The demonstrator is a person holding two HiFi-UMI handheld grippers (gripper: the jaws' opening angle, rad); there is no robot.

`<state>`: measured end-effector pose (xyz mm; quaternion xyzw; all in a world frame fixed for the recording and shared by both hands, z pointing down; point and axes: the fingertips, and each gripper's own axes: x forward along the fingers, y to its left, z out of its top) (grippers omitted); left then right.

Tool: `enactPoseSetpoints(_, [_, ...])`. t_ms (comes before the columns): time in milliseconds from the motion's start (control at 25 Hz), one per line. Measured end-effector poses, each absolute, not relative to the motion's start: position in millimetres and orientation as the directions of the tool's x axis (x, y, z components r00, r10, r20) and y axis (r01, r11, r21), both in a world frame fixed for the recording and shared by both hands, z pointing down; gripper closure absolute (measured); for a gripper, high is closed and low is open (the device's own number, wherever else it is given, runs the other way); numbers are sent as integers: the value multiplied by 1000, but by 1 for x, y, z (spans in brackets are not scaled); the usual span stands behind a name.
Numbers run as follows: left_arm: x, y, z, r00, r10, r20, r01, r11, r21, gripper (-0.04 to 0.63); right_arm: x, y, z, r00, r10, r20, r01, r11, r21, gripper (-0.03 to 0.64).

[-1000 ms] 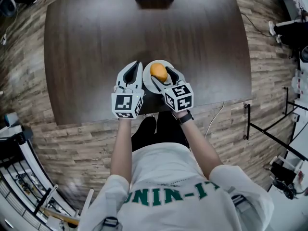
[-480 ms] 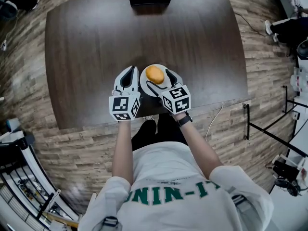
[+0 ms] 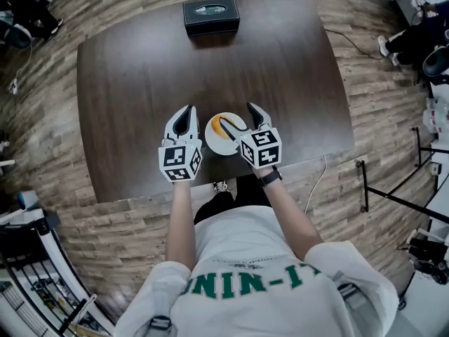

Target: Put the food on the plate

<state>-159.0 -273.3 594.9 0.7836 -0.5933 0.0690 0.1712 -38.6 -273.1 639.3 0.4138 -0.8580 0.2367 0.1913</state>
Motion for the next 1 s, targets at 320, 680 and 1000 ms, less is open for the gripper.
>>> enactPoseSetpoints(320, [-159,-303,532,284,-920,270,-957,-253,145,583,-25,-312,558,-566,-710,420,-821,534,-202,252])
enactPoseSetpoints(680, [-158,-330,450,264,-946,187,-963,-246,112,583,-22,-345,462,-583,-769,263,-813,556,-175,359])
enactPoseSetpoints(1000, [-159,-341,391,270,-959,91,-961,-261,96,583,-19,-363,400,-574,-804,152,-818,555,-153,430])
